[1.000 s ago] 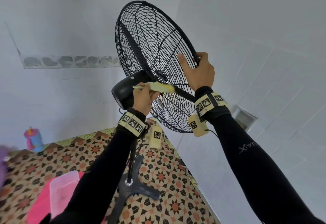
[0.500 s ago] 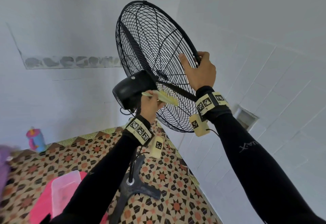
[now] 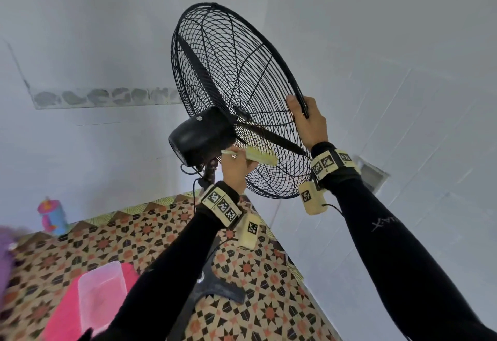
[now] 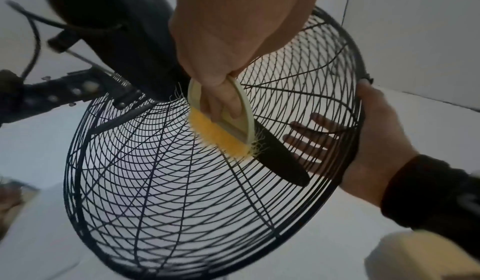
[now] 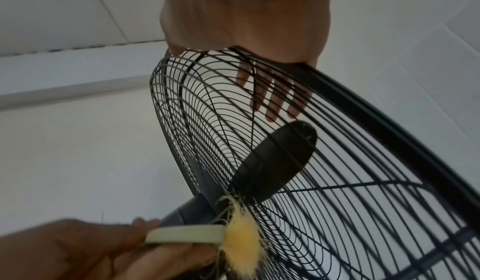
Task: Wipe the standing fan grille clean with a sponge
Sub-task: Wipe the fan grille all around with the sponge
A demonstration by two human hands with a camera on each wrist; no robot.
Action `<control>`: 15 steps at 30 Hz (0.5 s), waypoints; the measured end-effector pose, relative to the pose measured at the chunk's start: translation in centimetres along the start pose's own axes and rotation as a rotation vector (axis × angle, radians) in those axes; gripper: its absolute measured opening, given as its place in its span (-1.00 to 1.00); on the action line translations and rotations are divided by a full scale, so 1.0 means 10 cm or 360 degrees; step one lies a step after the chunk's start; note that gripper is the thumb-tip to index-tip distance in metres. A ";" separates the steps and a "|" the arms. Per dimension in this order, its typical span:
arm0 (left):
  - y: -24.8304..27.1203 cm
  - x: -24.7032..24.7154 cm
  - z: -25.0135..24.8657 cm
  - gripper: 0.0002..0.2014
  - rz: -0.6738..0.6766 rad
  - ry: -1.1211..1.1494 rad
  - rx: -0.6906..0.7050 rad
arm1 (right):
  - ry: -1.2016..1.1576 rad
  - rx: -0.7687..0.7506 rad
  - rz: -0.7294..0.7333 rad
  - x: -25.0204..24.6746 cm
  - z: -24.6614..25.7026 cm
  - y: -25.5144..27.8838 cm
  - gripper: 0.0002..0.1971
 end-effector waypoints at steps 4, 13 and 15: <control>-0.06 0.15 -0.35 -0.93 0.0070 0.0094 0.0082 | -0.0007 -0.0033 -0.0026 0.00 0.03 0.02 -0.37; 0.04 -0.04 -0.07 -0.78 0.0008 -0.0027 -0.0038 | -0.0028 -0.0026 -0.0046 0.04 0.07 0.12 -0.46; 0.04 0.02 -0.18 -0.82 0.0046 0.0022 -0.0005 | -0.0032 -0.0034 -0.0045 0.02 0.07 0.12 -0.42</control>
Point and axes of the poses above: each hand's wrist, its own y-axis away from the middle knuckle, its own x-axis out of the palm, z = x × y, the point moved 10 cm from there along -y, towards the middle knuckle, and after that the axes turned 13 degrees about y, right-handed, at the moved point
